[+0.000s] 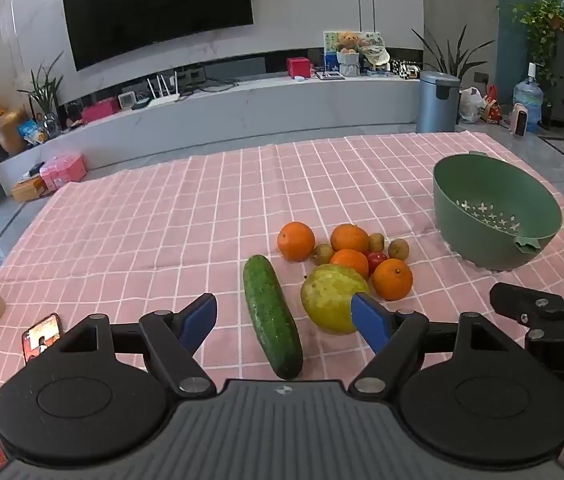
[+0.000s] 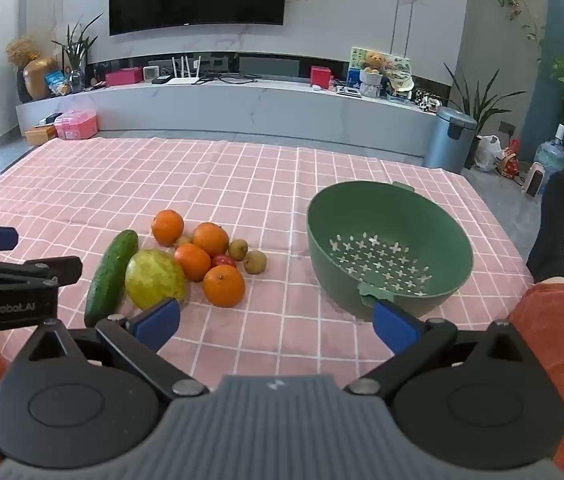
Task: Organize fruits
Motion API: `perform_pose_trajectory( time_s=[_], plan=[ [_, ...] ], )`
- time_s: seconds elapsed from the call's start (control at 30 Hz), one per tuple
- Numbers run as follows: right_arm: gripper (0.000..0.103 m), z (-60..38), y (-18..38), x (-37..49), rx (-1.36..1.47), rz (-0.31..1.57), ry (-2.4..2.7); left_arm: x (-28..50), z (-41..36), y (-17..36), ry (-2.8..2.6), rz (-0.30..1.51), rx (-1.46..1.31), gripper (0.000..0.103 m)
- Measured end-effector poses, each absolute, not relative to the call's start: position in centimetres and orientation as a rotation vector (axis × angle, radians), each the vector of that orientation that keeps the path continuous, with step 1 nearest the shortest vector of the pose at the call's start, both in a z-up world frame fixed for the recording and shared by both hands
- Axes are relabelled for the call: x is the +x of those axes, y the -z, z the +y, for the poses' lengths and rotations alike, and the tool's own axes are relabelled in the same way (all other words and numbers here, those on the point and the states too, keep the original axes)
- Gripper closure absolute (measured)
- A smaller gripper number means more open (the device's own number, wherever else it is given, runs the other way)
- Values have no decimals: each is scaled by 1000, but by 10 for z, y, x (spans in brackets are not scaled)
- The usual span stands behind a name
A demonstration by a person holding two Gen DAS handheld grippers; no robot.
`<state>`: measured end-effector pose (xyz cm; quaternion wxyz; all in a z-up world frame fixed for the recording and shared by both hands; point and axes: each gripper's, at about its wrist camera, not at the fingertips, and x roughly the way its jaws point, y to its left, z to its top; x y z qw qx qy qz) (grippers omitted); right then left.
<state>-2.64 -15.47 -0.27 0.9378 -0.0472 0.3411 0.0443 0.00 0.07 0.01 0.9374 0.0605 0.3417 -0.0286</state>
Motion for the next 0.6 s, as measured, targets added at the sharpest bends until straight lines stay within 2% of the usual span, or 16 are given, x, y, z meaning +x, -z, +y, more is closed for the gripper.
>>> perform_pose_trajectory(
  time_s=[0.6],
  plan=[
    [5, -154, 6, -26, -70, 721, -107, 2, 5, 1, 60, 721, 103, 20]
  ],
)
